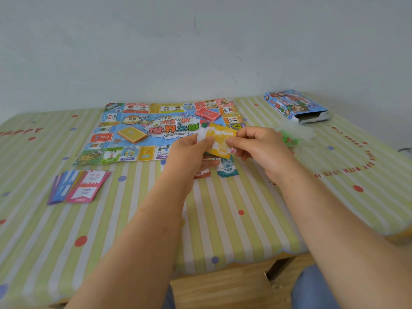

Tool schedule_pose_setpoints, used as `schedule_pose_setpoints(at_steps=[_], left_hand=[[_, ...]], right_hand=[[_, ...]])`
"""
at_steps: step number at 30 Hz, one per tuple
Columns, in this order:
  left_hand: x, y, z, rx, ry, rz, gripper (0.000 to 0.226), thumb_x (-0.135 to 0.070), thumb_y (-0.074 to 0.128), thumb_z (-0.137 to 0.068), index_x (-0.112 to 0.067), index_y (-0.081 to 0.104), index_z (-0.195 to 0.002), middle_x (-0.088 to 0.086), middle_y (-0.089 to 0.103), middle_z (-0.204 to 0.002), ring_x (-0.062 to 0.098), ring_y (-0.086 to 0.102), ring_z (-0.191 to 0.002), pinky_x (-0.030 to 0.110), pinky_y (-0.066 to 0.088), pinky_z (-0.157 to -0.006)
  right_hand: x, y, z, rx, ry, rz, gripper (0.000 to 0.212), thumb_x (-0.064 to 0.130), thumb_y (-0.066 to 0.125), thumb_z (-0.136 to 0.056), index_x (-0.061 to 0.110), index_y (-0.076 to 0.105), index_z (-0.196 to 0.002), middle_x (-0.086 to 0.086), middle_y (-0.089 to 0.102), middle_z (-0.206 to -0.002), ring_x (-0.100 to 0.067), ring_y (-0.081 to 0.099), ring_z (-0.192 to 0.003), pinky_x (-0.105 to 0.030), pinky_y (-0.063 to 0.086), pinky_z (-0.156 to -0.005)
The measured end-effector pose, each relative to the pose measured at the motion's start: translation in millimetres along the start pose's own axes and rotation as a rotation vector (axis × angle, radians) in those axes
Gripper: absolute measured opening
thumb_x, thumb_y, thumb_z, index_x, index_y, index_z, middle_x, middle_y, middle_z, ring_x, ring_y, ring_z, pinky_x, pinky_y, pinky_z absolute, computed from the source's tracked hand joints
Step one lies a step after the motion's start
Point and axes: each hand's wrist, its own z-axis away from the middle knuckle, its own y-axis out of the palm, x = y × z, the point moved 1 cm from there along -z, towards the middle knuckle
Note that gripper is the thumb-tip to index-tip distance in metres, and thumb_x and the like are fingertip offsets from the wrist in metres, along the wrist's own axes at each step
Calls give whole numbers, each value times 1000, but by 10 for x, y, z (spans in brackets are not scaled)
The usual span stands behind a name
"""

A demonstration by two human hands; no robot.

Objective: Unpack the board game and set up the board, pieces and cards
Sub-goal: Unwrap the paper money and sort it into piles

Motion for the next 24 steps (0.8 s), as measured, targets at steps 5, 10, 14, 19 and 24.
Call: schedule_pose_setpoints(at_steps=[5, 10, 14, 19, 24], left_hand=[[3, -6, -8, -64, 19, -8, 5, -17, 64, -90, -16, 69, -87, -2, 73, -72, 10, 68, -57, 23, 58, -58], [-14, -24, 8, -83, 50, 34, 4, -10, 71, -84, -13, 71, -85, -2, 73, -71, 9, 66, -54, 16, 53, -51], [5, -24, 0, -31, 27, 32, 7, -12, 73, -82, -13, 72, -89, 1, 75, -80, 13, 69, -66, 24, 60, -63], [25, 3, -16, 35, -3, 69, 11, -19, 64, -91, -12, 71, -95, 7, 76, -88, 18, 73, -83, 30, 60, -76], [19, 22, -8, 65, -4, 81, 17, -18, 57, -95, -8, 70, -98, 8, 75, -89, 19, 72, -85, 26, 59, -73]], right_hand=[[3, 4, -10, 30, 14, -62, 7, 7, 72, -83, 3, 67, -85, -7, 64, -66, -11, 59, -54, -23, 48, -53], [-10, 6, -20, 39, 35, -67, 15, 7, 73, -83, -1, 68, -94, -5, 64, -66, -11, 59, -54, -22, 48, -53], [-8, -1, -13, 22, 39, -68, 10, 6, 73, -82, 2, 68, -91, -4, 63, -64, -10, 58, -52, -22, 48, -53], [-12, -19, -11, -6, 61, -79, 5, 4, 72, -82, 8, 70, -79, -4, 63, -61, -11, 57, -52, -23, 48, -53], [-2, -10, -6, 16, 61, -107, 2, 4, 72, -83, 4, 70, -83, -7, 62, -63, -13, 57, -53, -23, 48, -54]])
